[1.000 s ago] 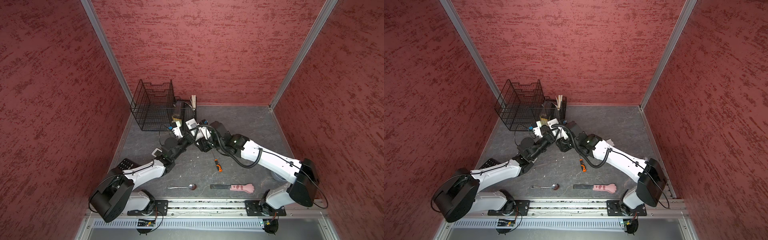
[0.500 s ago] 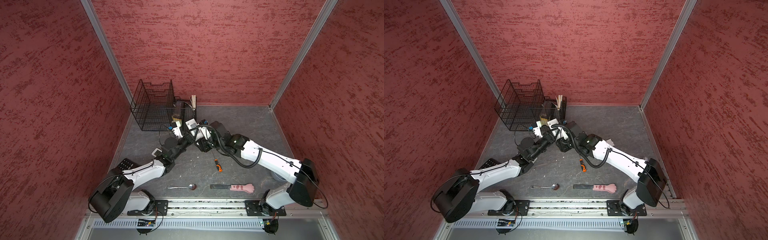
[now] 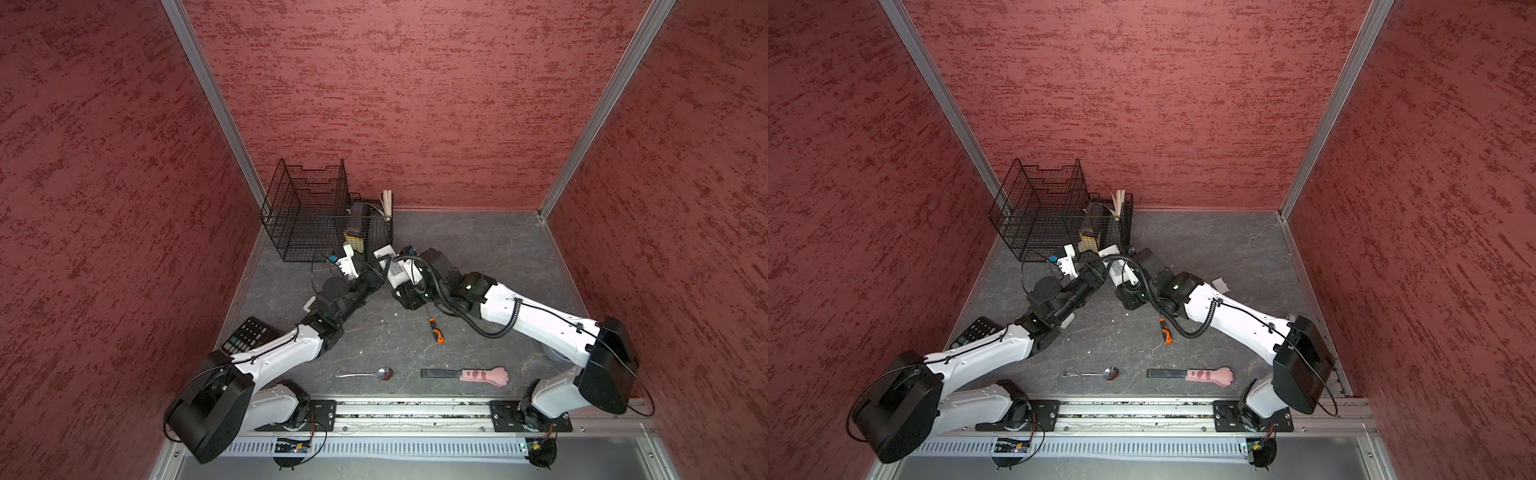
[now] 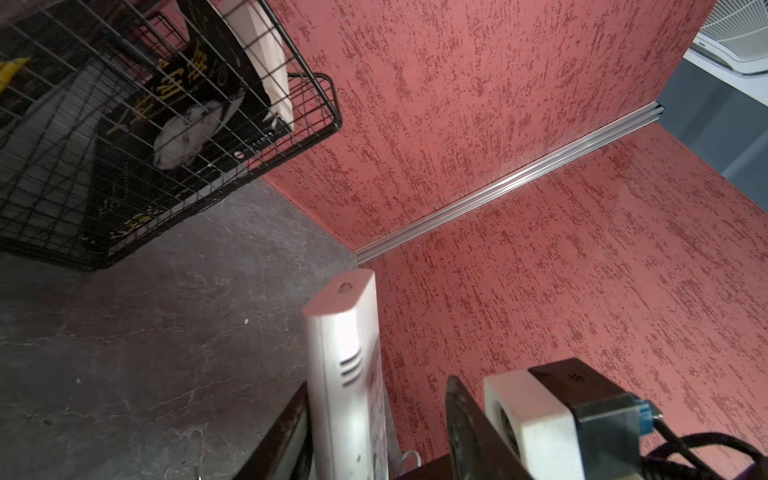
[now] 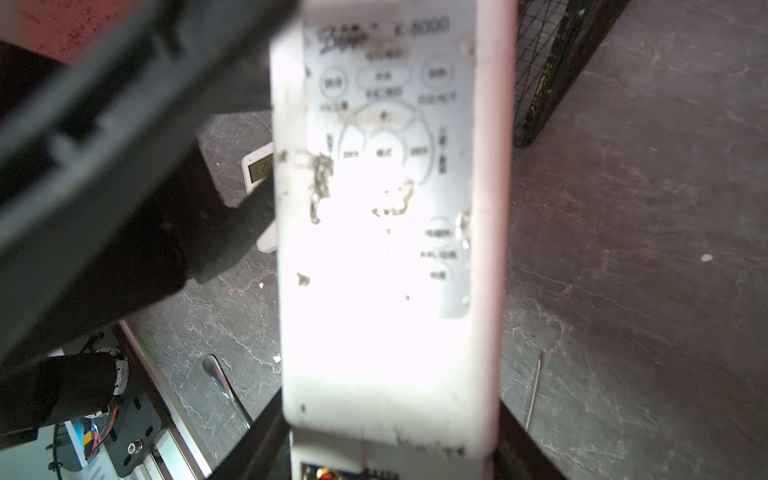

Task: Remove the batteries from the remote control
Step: 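Open the left gripper and draw back while the right gripper holds the remote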

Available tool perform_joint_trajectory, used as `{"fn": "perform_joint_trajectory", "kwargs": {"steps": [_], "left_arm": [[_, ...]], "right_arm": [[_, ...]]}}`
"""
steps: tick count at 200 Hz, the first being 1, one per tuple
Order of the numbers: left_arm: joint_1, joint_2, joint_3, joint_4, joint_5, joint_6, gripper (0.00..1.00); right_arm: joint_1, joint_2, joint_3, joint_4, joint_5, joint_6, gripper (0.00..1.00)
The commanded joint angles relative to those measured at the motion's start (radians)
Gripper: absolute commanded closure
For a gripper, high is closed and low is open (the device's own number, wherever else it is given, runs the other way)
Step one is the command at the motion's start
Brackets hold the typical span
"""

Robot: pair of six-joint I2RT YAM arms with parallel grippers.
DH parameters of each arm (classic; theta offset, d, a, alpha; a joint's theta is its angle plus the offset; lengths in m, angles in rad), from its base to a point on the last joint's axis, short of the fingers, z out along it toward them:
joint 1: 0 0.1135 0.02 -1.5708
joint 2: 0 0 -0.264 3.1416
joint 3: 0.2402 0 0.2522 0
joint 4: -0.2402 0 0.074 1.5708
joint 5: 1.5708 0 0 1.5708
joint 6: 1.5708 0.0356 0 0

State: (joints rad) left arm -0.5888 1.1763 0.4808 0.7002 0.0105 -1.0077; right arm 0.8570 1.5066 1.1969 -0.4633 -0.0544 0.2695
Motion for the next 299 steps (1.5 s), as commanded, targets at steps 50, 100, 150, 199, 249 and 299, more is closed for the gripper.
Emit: {"fn": "perform_joint_trajectory", "kwargs": {"steps": [50, 100, 150, 199, 249, 299], "left_arm": [[0.066, -0.247, -0.097, -0.308, -0.08, 0.026, 0.48], [0.098, -0.481, -0.133, -0.526, -0.134, 0.049, 0.48], [0.116, -0.567, -0.132, -0.63, -0.143, 0.05, 0.48], [0.119, -0.577, -0.134, -0.642, -0.139, 0.048, 0.48], [0.122, -0.573, -0.138, -0.639, -0.133, 0.048, 0.49], [0.123, -0.573, -0.144, -0.628, -0.132, 0.044, 0.49]], "right_arm": [[0.005, -0.038, -0.121, 0.057, -0.008, 0.049, 0.78], [0.025, 0.063, -0.165, 0.093, -0.015, 0.027, 0.78], [0.059, 0.194, -0.139, 0.136, -0.049, -0.008, 0.78], [0.097, 0.293, -0.105, 0.103, -0.015, -0.026, 0.78], [0.108, 0.338, -0.084, 0.081, 0.01, -0.031, 0.76], [0.112, 0.366, -0.064, 0.041, 0.025, -0.035, 0.71]]}}
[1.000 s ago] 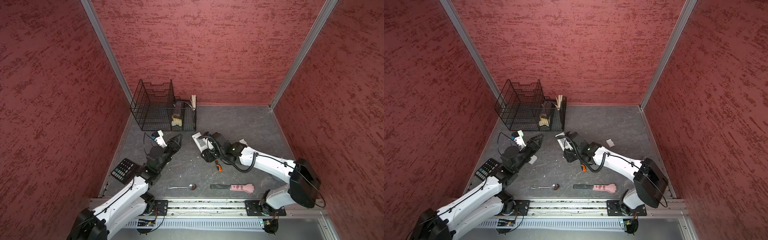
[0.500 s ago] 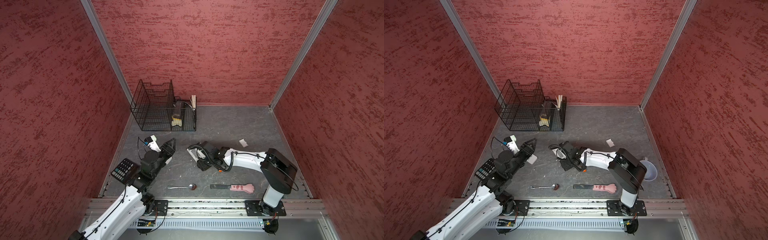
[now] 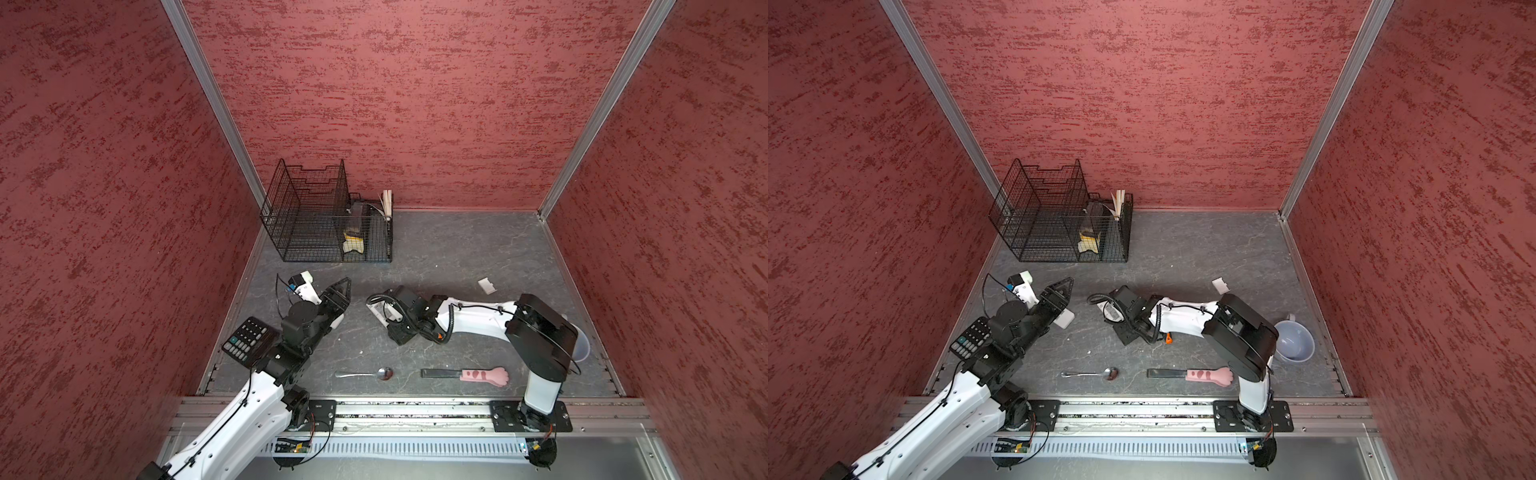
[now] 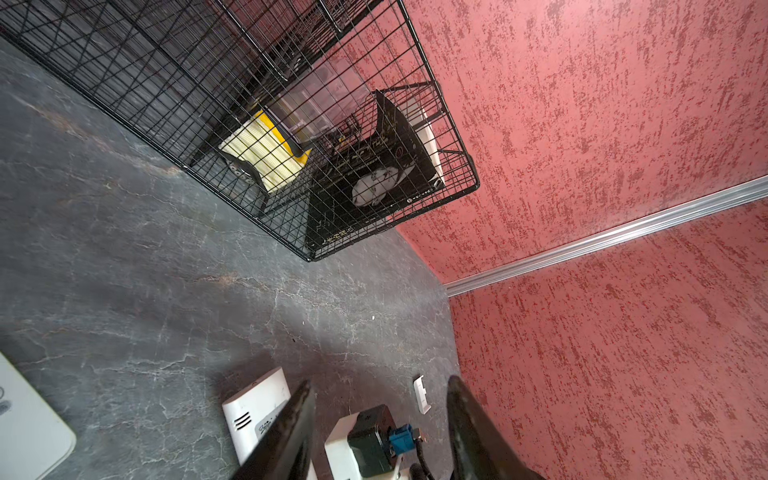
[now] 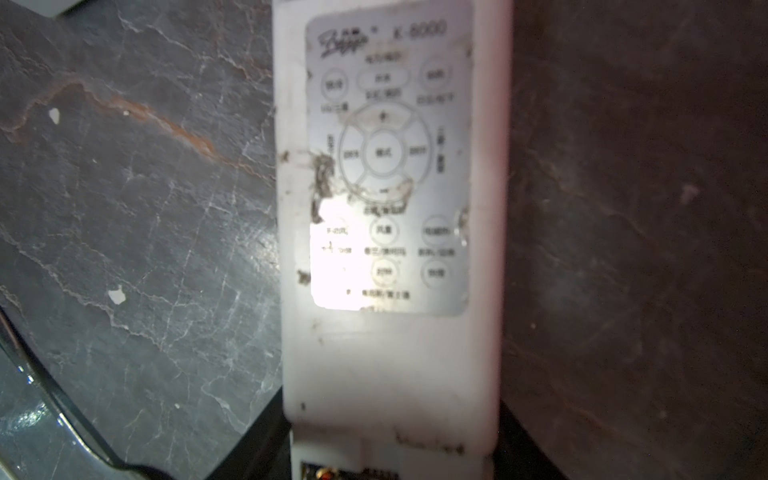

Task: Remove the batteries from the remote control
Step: 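Open the left gripper and draw back while the right gripper holds the remote, then lower the white remote onto the table with the right gripper and release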

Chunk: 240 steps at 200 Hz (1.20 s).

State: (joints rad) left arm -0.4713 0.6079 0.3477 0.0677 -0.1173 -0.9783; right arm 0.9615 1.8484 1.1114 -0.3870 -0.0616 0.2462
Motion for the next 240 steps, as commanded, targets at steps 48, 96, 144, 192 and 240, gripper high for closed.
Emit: {"fn": "perform_joint_trajectory", "kwargs": {"steps": [48, 96, 144, 192, 240], "left_arm": [[0.009, -0.007, -0.013, 0.007, -0.002, 0.015, 0.5], [0.016, -0.007, -0.018, 0.012, 0.004, 0.011, 0.5], [0.022, -0.008, -0.019, 0.012, 0.01, 0.011, 0.5], [0.038, -0.01, -0.021, 0.011, 0.025, 0.011, 0.5], [0.065, -0.013, -0.024, 0.011, 0.052, 0.009, 0.5]], "right_arm": [[0.013, 0.034, 0.033, -0.059, 0.05, -0.012, 0.66], [0.02, 0.04, 0.047, -0.073, 0.059, -0.005, 0.62], [0.025, 0.05, 0.062, -0.091, 0.066, -0.004, 0.58], [0.03, 0.061, 0.082, -0.106, 0.077, -0.004, 0.55], [0.033, 0.075, 0.096, -0.123, 0.081, -0.002, 0.5]]}}
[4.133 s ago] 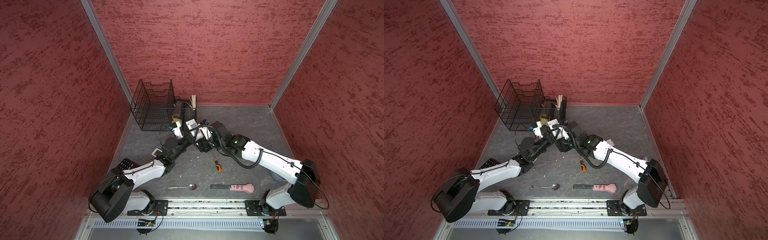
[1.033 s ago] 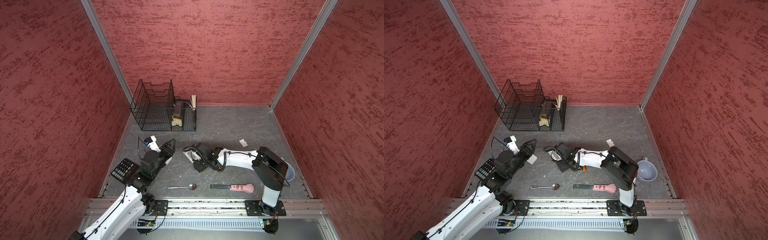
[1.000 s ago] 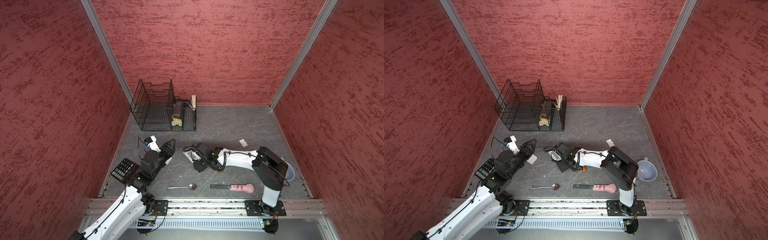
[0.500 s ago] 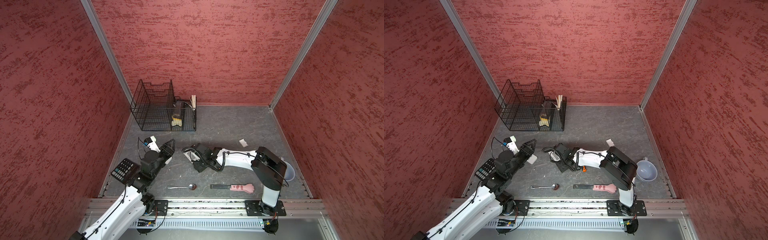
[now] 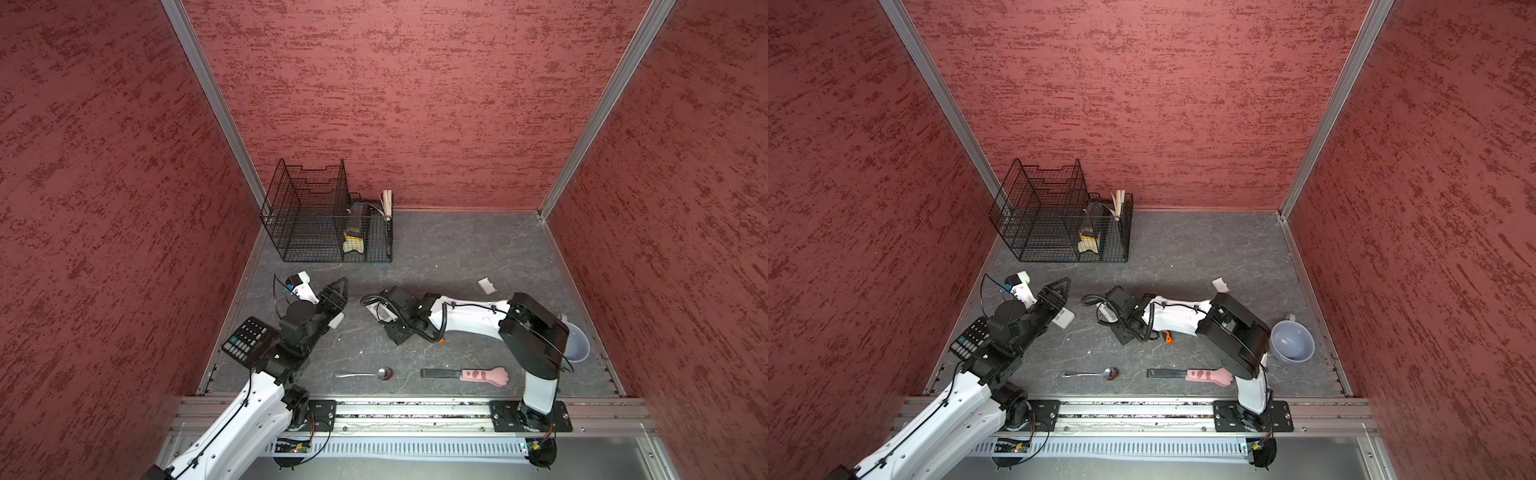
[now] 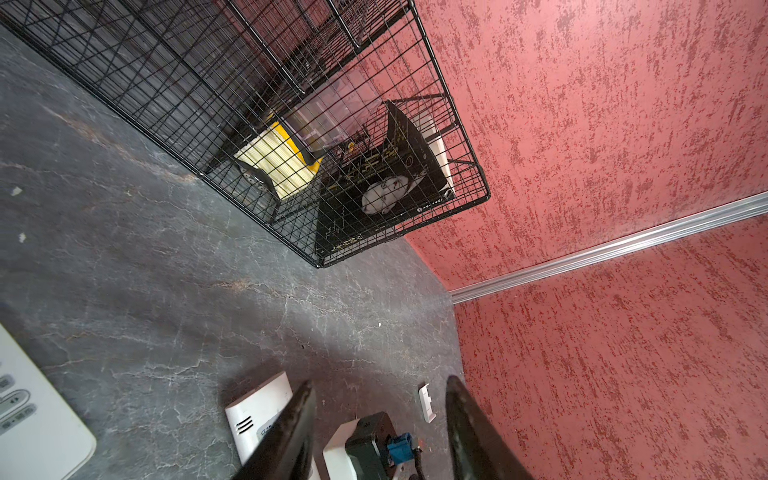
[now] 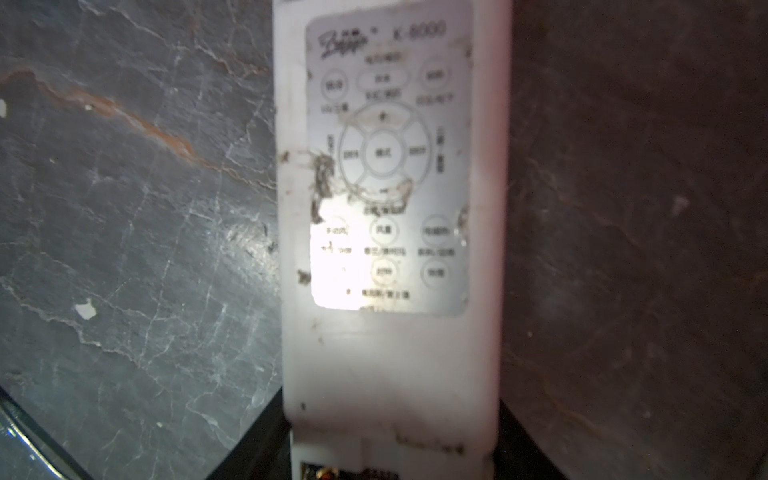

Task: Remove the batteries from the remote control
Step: 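Lower the white remote onto the table with the right gripper and release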

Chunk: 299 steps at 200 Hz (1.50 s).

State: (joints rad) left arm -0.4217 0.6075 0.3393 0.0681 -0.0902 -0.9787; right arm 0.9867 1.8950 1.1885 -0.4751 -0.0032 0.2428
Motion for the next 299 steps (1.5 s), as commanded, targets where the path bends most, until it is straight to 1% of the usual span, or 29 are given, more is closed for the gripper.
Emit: {"fn": "perform_joint_trajectory", "kwargs": {"steps": [1, 58, 131, 151, 177, 205, 240, 271, 299], "left_arm": [[0.016, -0.012, -0.016, 0.011, 0.026, 0.009, 0.5], [0.053, -0.012, -0.014, 0.01, 0.059, 0.008, 0.5], [0.095, -0.011, -0.015, 0.01, 0.093, 0.003, 0.5], [0.105, -0.011, -0.017, 0.012, 0.101, 0.003, 0.51], [0.118, -0.005, -0.015, 0.018, 0.117, 0.006, 0.51], [0.133, 0.014, -0.011, 0.026, 0.145, 0.009, 0.51], [0.136, 0.044, -0.01, 0.05, 0.172, 0.005, 0.51], [0.137, 0.058, -0.015, 0.069, 0.185, -0.001, 0.51], [0.136, 0.067, -0.017, 0.08, 0.194, -0.004, 0.51]], "right_arm": [[0.007, 0.028, 0.019, -0.035, 0.023, 0.001, 0.49], [0.009, 0.024, 0.029, -0.057, 0.046, 0.003, 0.41], [0.01, 0.034, 0.037, -0.079, 0.054, -0.001, 0.34], [0.011, 0.035, 0.032, -0.099, 0.087, -0.011, 0.33], [0.007, 0.027, 0.024, -0.129, 0.176, -0.027, 0.31], [-0.027, 0.025, 0.022, -0.141, 0.237, -0.035, 0.31], [-0.082, 0.029, 0.042, -0.114, 0.241, -0.069, 0.31], [-0.125, 0.049, 0.096, -0.103, 0.25, -0.099, 0.31], [-0.141, 0.074, 0.154, -0.109, 0.249, -0.14, 0.31]]}}
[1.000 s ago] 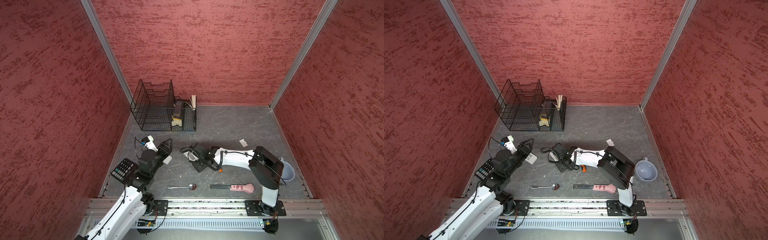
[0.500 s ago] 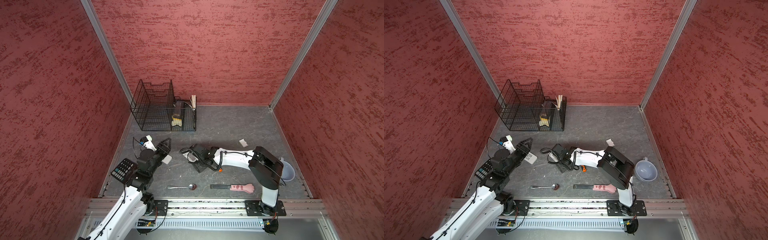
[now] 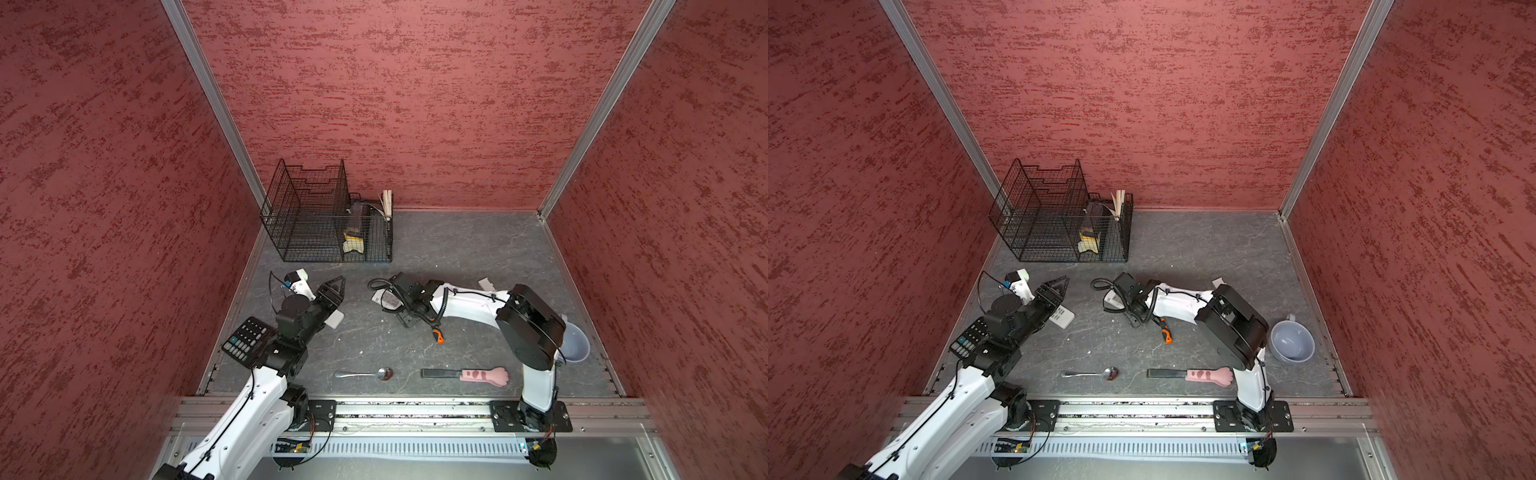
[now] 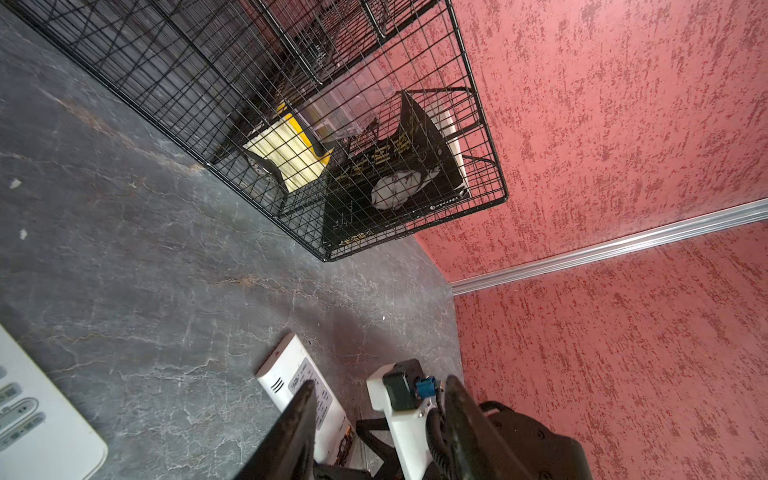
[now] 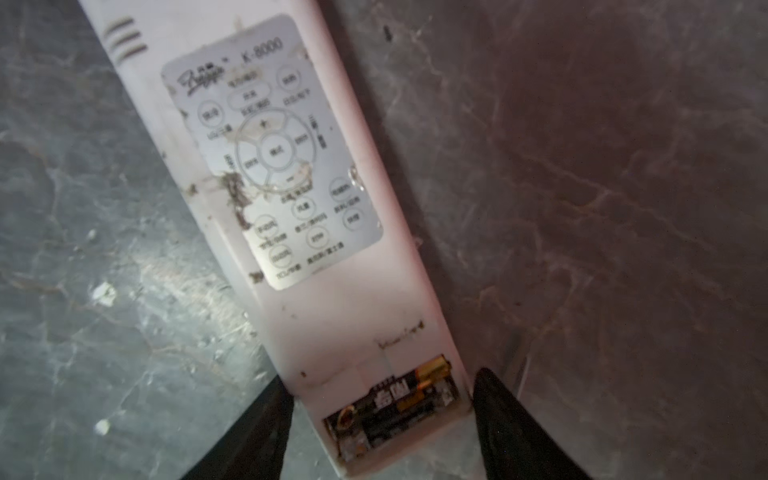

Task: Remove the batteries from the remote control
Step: 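Lower the white remote onto the table with the right gripper and release, then move the right gripper over the orange-and-black screwdriver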

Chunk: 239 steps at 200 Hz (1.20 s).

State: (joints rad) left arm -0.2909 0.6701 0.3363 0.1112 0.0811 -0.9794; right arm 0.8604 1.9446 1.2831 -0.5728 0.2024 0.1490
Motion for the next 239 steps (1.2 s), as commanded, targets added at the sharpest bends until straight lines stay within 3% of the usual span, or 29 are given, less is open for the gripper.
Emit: {"fn": "perform_joint_trajectory", "kwargs": {"steps": [1, 74, 83, 109, 122, 170, 239], "left_arm": [[0.006, 0.004, -0.014, 0.039, 0.023, -0.003, 0.5], [0.006, 0.036, 0.009, 0.022, 0.049, 0.01, 0.5], [0.006, 0.036, 0.009, 0.022, 0.05, 0.01, 0.51], [0.008, 0.035, 0.009, 0.024, 0.054, 0.01, 0.53], [0.008, 0.034, 0.009, 0.022, 0.056, 0.009, 0.53], [0.017, -0.018, 0.007, -0.026, 0.059, 0.017, 0.55], [0.055, -0.116, 0.002, -0.115, 0.057, 0.025, 0.55]], "right_arm": [[-0.015, 0.025, 0.062, -0.011, 0.043, -0.049, 0.31], [-0.016, 0.018, 0.186, 0.001, -0.071, -0.05, 0.3], [-0.015, 0.024, 0.208, 0.012, -0.087, -0.035, 0.36], [-0.019, 0.081, 0.294, 0.028, -0.098, 0.021, 0.68], [-0.021, 0.122, 0.339, 0.031, -0.112, 0.041, 0.75], [-0.035, 0.247, 0.463, 0.031, -0.144, 0.07, 0.78], [-0.049, 0.299, 0.463, 0.018, -0.169, 0.072, 0.79]]}}
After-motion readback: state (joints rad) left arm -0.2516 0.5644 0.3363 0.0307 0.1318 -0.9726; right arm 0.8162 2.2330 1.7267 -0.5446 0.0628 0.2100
